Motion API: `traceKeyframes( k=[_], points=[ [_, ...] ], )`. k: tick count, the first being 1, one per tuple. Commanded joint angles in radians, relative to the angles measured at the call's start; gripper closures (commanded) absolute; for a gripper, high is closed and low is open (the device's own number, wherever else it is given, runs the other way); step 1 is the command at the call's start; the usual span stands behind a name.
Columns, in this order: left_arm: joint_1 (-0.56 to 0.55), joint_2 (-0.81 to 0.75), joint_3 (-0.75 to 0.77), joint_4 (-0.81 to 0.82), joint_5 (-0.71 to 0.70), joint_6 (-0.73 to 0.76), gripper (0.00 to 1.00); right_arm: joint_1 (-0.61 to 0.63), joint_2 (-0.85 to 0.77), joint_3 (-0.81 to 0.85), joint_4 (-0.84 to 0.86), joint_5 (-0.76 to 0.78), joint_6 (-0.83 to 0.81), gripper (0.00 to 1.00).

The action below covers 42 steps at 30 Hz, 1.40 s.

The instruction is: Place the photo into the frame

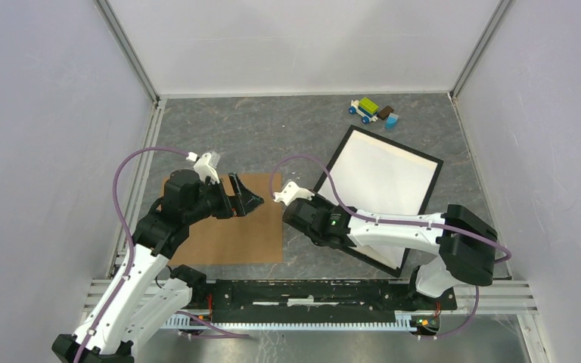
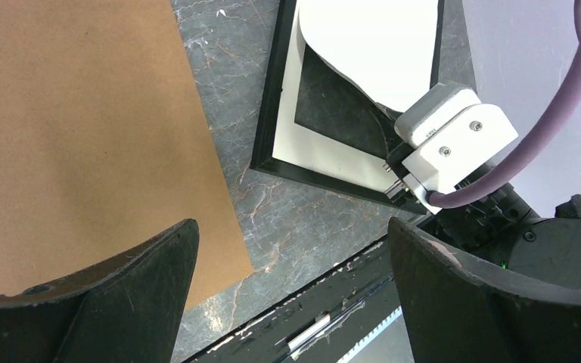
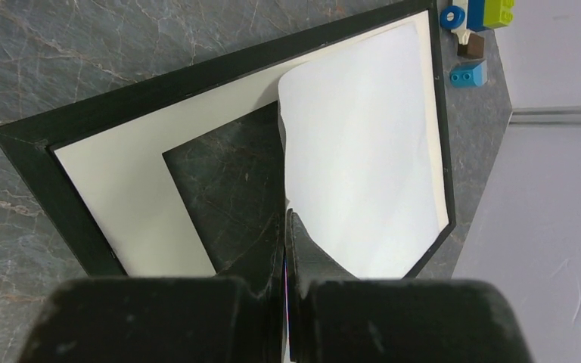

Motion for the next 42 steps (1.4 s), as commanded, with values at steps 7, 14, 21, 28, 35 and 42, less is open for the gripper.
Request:
traceKeyframes(
  k=[7, 14, 21, 28, 35, 42],
  points=[
    [-0.001, -0.017, 0.02, 0.016, 0.025, 0.006, 0.0, -0.049, -0.013, -0.063, 0.183, -0.007, -0.154, 1.0],
    [-0.002, -0.018, 0.021, 0.012, 0.024, 0.01, 0.0, -0.066, -0.003, -0.09, 0.266, -0.057, -0.223, 1.0],
    [-0.002, -0.018, 0.02, 0.012, 0.024, 0.01, 0.0, -0.071, 0.011, -0.099, 0.282, -0.09, -0.227, 1.0],
    [-0.002, -0.024, 0.01, 0.011, 0.027, 0.01, 0.0, -0.072, 0.026, -0.117, 0.302, -0.123, -0.255, 0.96],
    [-0.002, -0.028, 0.01, 0.006, 0.025, 0.011, 0.0, -0.073, 0.038, -0.126, 0.313, -0.142, -0.27, 0.88],
    [-0.001, -0.028, 0.012, 0.001, 0.026, 0.012, 0.0, -0.078, 0.042, -0.138, 0.311, -0.149, -0.27, 0.8]
  ],
)
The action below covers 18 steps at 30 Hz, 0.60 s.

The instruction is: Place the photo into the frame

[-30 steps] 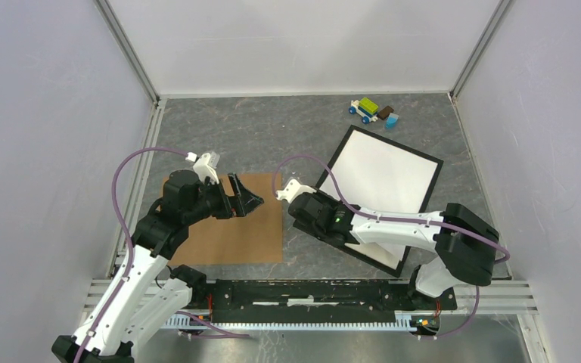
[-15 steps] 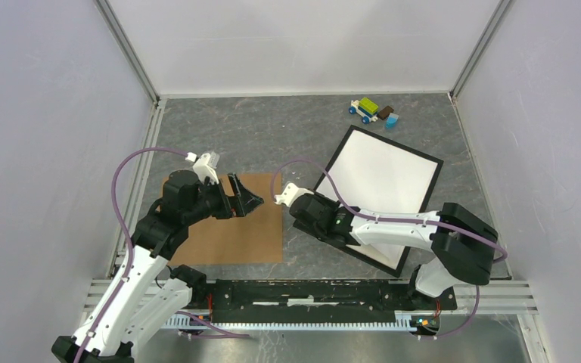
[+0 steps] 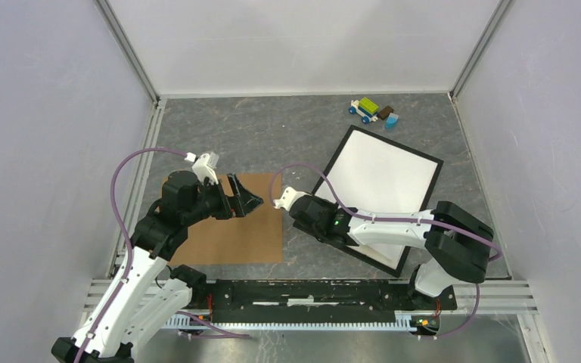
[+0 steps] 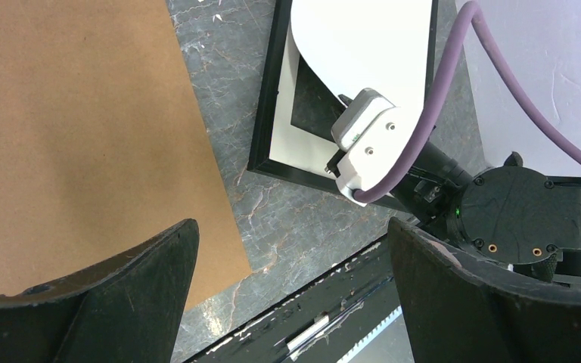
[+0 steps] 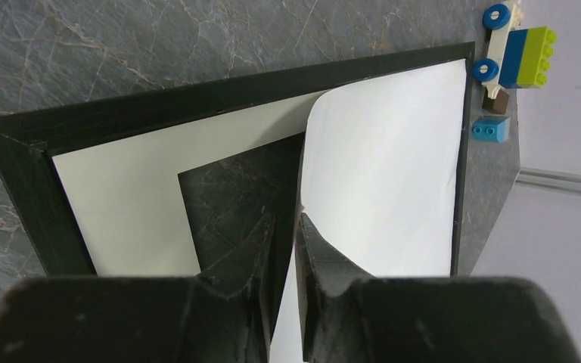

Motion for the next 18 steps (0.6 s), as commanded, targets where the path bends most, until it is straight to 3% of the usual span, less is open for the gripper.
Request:
traceKeyframes(
  k=[1, 8, 14, 18],
  points=[
    [-0.001, -0.01, 0.012, 0.003, 0.025, 0.012, 0.0, -0.005, 0.003, -0.014, 0.028, -0.003, -0.004, 0.78],
    [-0.002, -0.008, 0.008, 0.006, 0.027, 0.008, 0.0, -0.006, -0.008, 0.008, -0.034, -0.029, 0.022, 0.57],
    [-0.001, -0.01, 0.006, 0.006, 0.028, 0.009, 0.0, -0.005, -0.035, 0.029, -0.11, -0.136, 0.059, 0.27],
    [-0.002, -0.01, 0.006, 0.006, 0.028, 0.008, 0.0, -0.005, -0.063, 0.049, -0.158, -0.216, 0.094, 0.19]
  ],
)
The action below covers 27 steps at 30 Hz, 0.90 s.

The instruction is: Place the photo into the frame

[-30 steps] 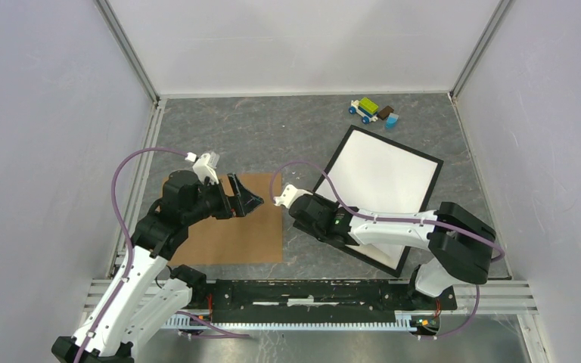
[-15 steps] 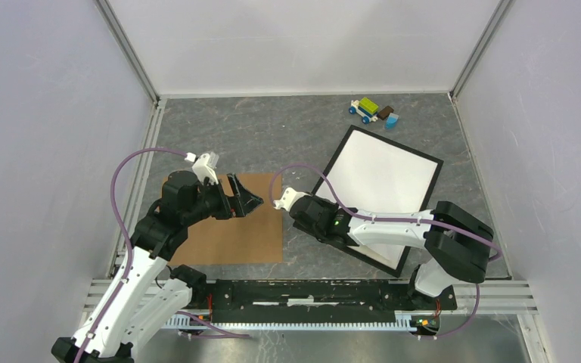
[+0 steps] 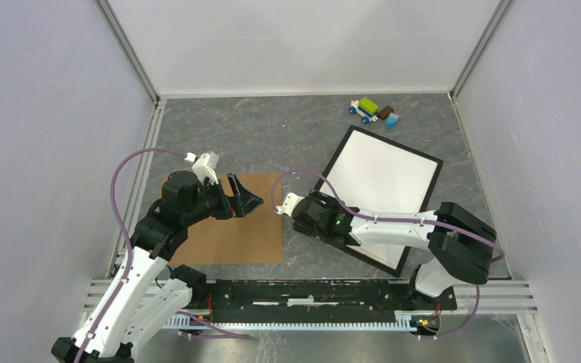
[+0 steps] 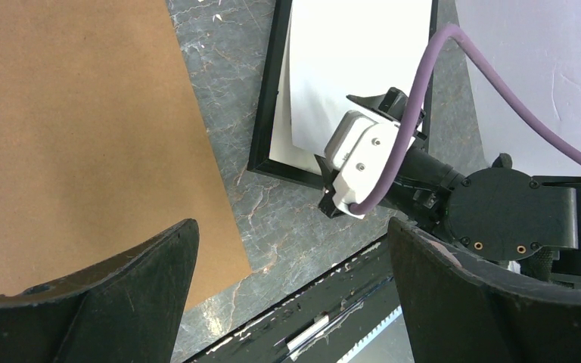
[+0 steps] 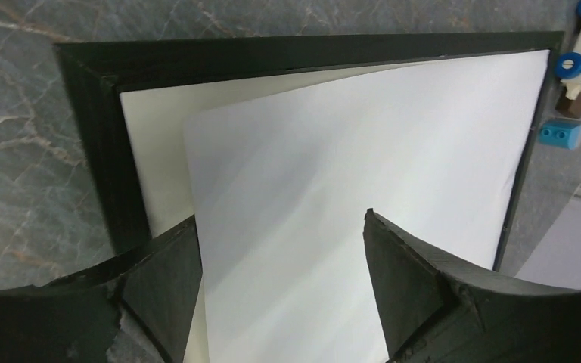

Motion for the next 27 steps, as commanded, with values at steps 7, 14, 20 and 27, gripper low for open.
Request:
traceKeyframes(
  k=[7, 14, 20, 27],
  points=[
    [-0.001, -0.007, -0.001, 0.014, 0.031, 0.004, 0.0, -0.007, -0.125, 0.061, -0.06, -0.248, 0.146, 0.13],
    [-0.002, 0.012, -0.027, 0.023, 0.03, -0.006, 0.0, -0.14, -0.25, -0.121, 0.207, -0.532, 0.45, 0.15],
    [-0.002, 0.144, -0.056, -0.088, -0.152, -0.1, 0.0, -0.276, -0.266, -0.243, 0.579, -0.708, 0.764, 0.13],
    [-0.001, 0.26, -0.093, -0.14, -0.405, -0.226, 0.0, -0.333, -0.013, -0.016, 0.584, -0.825, 0.893, 0.16]
  ],
)
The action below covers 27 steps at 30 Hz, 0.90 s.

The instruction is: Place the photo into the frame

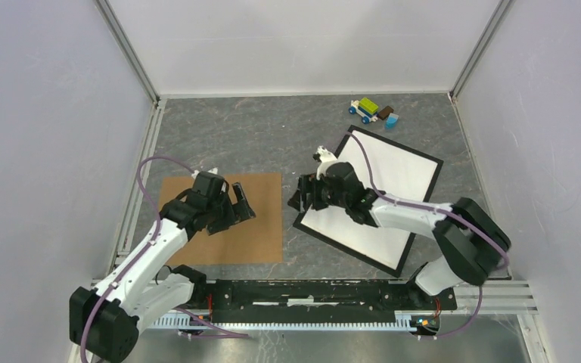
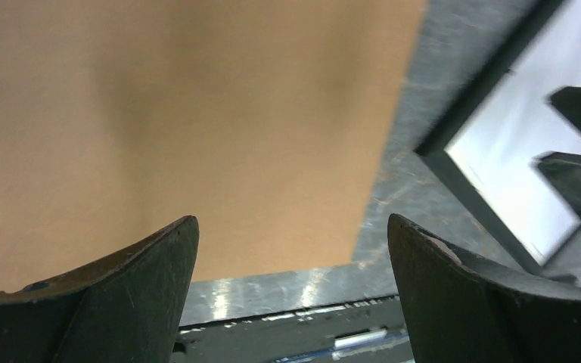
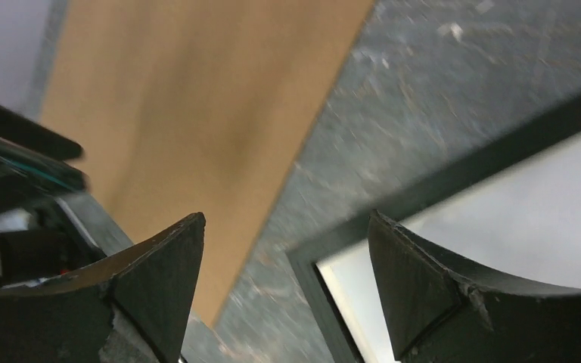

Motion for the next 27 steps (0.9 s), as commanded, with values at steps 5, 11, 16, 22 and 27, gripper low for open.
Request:
traceKeyframes(
  k=[5, 11, 16, 22, 27],
  points=[
    [0.058, 0.087, 0.111, -0.084, -0.382, -0.02, 0.0, 0.01, 0.21, 0.185, 0.153, -0.151, 0.244, 0.09],
    [0.424, 0.237, 0.181, -0.042, -0.346, 0.048, 0.0, 0.06, 0.257, 0.223, 0.119, -0.064, 0.281, 0.02],
    [0.582, 0.335, 0.185, 0.094, -0.533, 0.077, 0.0, 0.077, 0.292, 0.348, -0.149, 0.061, 0.282, 0.02],
    [0.76, 0.554, 0.268, 0.186, -0.419, 0.229, 0.0, 0.076, 0.283, 0.34, -0.154, 0.031, 0.263, 0.02],
    [0.839, 0.652, 0.326, 0.217, -0.235, 0.403, 0.0, 0.071, 0.289, 0.335, -0.131, -0.027, 0.208, 0.02]
  ],
)
